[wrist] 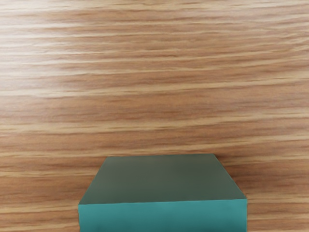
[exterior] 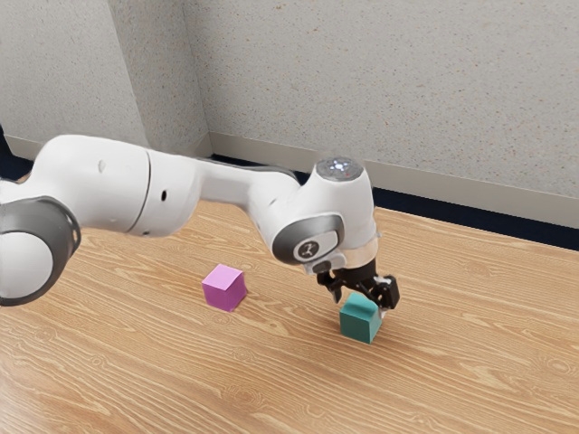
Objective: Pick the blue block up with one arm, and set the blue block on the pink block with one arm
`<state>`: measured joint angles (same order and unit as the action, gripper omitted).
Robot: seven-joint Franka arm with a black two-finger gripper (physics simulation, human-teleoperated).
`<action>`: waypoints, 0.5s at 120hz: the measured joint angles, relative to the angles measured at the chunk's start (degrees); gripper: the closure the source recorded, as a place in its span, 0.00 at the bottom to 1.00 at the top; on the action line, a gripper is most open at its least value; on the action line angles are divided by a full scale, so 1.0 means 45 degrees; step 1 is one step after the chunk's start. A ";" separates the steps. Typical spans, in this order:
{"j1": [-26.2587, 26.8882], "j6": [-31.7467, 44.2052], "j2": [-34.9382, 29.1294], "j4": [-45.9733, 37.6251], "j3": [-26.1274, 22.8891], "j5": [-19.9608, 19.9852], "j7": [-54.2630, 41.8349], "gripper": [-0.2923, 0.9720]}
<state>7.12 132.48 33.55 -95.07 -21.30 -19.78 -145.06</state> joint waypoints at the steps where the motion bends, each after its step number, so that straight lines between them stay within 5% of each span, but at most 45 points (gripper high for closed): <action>1: 0.0000 0.0006 0.0011 0.0001 0.0001 -0.0038 -0.0001 0.23; 60: -0.0020 0.0320 0.0548 0.0318 0.0135 -0.0601 -0.0006 0.23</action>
<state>7.03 133.92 36.02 -93.64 -20.70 -22.49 -145.09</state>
